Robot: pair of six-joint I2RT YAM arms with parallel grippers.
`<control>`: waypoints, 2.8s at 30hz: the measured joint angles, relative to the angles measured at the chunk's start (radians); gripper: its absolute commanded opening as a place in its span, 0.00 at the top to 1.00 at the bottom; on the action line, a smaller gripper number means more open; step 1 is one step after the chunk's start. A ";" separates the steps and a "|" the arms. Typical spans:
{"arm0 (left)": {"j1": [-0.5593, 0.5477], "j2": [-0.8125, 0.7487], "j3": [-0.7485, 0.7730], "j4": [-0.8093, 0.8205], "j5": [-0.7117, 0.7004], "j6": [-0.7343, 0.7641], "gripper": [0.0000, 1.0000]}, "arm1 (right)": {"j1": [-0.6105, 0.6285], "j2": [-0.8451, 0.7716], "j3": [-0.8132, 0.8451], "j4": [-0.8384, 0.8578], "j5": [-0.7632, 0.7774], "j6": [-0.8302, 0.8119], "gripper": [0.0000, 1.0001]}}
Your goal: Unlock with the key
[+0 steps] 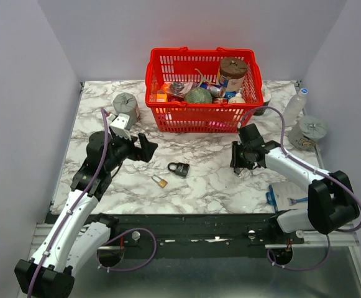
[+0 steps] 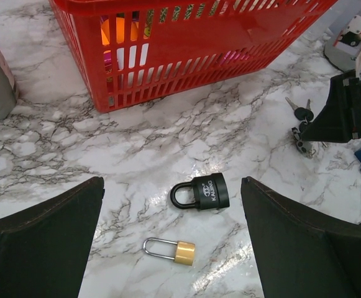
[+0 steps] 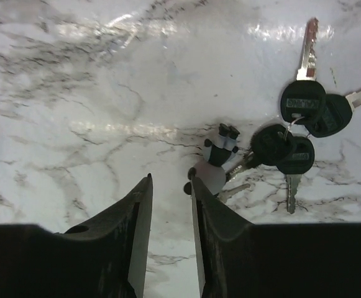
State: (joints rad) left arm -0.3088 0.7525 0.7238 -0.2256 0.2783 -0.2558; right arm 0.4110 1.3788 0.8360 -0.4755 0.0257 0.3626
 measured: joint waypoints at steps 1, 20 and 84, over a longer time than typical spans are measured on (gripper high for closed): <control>-0.001 0.003 0.000 0.000 0.004 -0.001 0.01 | 0.000 0.010 -0.011 -0.002 0.008 0.004 0.53; -0.072 0.018 0.000 0.000 0.010 -0.004 0.01 | 0.000 0.125 -0.035 -0.022 0.084 0.097 0.51; -0.339 0.378 0.052 0.765 0.371 -0.161 0.28 | 0.015 -0.202 0.258 0.377 -0.809 0.348 0.99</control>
State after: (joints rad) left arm -0.6476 1.1301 0.7761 0.5392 0.6491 -0.4168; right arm 0.4263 1.1770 1.0943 -0.0986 -0.7834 0.7105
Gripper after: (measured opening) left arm 0.773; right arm 0.042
